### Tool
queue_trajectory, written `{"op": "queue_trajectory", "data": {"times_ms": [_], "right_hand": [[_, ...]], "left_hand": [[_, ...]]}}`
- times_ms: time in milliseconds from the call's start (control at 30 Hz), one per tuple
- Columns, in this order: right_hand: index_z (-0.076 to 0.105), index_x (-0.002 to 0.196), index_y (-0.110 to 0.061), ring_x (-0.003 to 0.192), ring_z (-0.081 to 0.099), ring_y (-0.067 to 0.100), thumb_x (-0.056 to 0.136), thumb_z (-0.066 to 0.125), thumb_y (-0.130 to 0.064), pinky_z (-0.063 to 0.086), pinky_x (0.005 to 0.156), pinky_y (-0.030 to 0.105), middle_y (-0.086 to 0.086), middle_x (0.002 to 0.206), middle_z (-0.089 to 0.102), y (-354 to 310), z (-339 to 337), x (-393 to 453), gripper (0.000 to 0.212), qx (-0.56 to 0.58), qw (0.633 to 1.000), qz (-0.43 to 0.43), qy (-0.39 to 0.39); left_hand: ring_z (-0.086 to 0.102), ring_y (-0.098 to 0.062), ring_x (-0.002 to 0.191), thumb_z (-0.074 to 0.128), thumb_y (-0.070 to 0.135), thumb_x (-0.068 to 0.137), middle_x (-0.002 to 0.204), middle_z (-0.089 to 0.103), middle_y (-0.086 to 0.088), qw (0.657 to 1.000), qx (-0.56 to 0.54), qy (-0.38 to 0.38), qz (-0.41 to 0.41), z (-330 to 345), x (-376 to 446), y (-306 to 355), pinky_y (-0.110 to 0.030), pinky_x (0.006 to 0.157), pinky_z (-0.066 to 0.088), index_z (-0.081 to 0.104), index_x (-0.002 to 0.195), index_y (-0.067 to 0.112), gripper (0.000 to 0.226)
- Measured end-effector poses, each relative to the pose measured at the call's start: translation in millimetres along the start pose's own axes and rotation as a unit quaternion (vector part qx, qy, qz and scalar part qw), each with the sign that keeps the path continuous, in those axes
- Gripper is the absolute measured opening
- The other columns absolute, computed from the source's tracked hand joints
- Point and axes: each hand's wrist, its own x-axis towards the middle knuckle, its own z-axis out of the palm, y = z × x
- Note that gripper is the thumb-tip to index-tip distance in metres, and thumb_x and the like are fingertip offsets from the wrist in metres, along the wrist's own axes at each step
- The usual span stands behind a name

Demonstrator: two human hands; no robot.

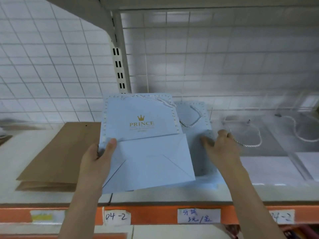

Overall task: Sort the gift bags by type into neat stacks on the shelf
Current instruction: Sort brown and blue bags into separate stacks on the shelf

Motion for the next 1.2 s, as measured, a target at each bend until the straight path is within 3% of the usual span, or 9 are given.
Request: {"op": "queue_trajectory", "data": {"times_ms": [167,267,367,533,633,733,933,1100,1200], "right_hand": [[0.055,0.112,0.002,0.092,0.056,0.038,0.092,0.051,-0.018,0.042,0.076,0.037,0.021,0.105,0.058,24,-6,-16,0.029,0.041,0.998,-0.031,0.046],[0.062,0.106,0.000,0.082,0.059,0.036,0.088,0.056,-0.011,0.039,0.068,0.031,0.019,0.098,0.063,40,-5,-31,0.022,0.047,0.993,-0.053,0.091],[0.062,0.105,0.001,0.075,0.059,0.034,0.086,0.058,-0.007,0.036,0.066,0.027,0.018,0.092,0.063,49,-3,-43,0.021,0.067,0.990,-0.058,0.114],[0.064,0.093,0.003,0.075,0.057,0.036,0.083,0.061,-0.003,0.044,0.062,0.033,0.019,0.085,0.063,42,3,-58,0.013,0.043,0.984,-0.077,0.155],[0.065,0.090,0.003,0.074,0.055,0.038,0.080,0.063,0.000,0.046,0.063,0.037,0.020,0.082,0.063,32,5,-62,0.011,0.023,0.980,-0.063,0.188],[0.066,0.095,0.003,0.076,0.056,0.038,0.078,0.064,0.002,0.049,0.067,0.042,0.020,0.084,0.063,18,6,-64,0.017,0.018,0.978,-0.070,0.197],[0.066,0.088,0.001,0.071,0.057,0.038,0.073,0.067,0.003,0.047,0.064,0.036,0.019,0.078,0.063,-33,25,-83,0.015,0.031,0.976,-0.115,0.182],[0.065,0.085,-0.001,0.073,0.058,0.035,0.077,0.068,-0.004,0.048,0.064,0.034,0.016,0.079,0.062,-104,65,-124,0.009,0.043,0.976,-0.171,0.125],[0.064,0.087,-0.004,0.078,0.059,0.033,0.083,0.063,-0.013,0.049,0.066,0.036,0.014,0.083,0.062,-161,100,-161,0.010,0.051,0.980,-0.176,0.080]], "left_hand": [[0.063,-0.033,0.083,0.058,0.042,0.086,0.094,0.064,-0.017,0.998,0.036,-0.051,0.016,42,5,9,-0.050,0.075,0.052,0.057,0.093,0.008,0.035],[0.061,-0.021,0.070,0.053,0.032,0.090,0.079,0.061,-0.007,0.991,0.073,-0.084,0.069,63,10,11,-0.025,0.060,0.052,0.057,0.095,0.005,0.028],[0.047,-0.005,0.050,0.047,0.015,0.091,0.065,0.047,0.000,0.981,0.137,-0.063,0.119,81,9,8,-0.008,0.040,0.033,0.050,0.098,-0.001,0.017],[0.054,-0.036,0.099,0.046,0.019,0.094,0.104,0.061,-0.020,0.933,0.314,-0.021,0.175,95,2,-14,-0.039,0.081,0.040,0.050,0.125,0.006,0.035],[0.045,-0.036,0.104,0.041,0.026,0.095,0.116,0.052,-0.021,0.872,0.441,-0.010,0.212,97,-4,-20,-0.038,0.089,0.031,0.049,0.129,0.010,0.038],[0.041,-0.033,0.109,0.040,0.031,0.095,0.121,0.046,-0.017,0.879,0.430,-0.060,0.199,88,-1,-17,-0.036,0.093,0.032,0.046,0.132,0.015,0.040],[0.055,-0.029,0.100,0.050,0.027,0.092,0.098,0.065,-0.011,0.877,0.396,-0.042,0.270,15,15,-17,-0.035,0.094,0.032,0.064,0.103,0.006,0.027],[0.060,-0.028,0.066,0.062,0.013,0.085,0.070,0.067,-0.005,0.892,0.357,0.011,0.276,-98,23,-35,-0.028,0.063,0.040,0.068,0.086,0.008,0.007],[0.059,-0.029,0.059,0.062,0.013,0.085,0.064,0.065,-0.007,0.912,0.338,0.052,0.225,-180,31,-52,-0.027,0.056,0.038,0.066,0.084,0.010,0.006]]}}
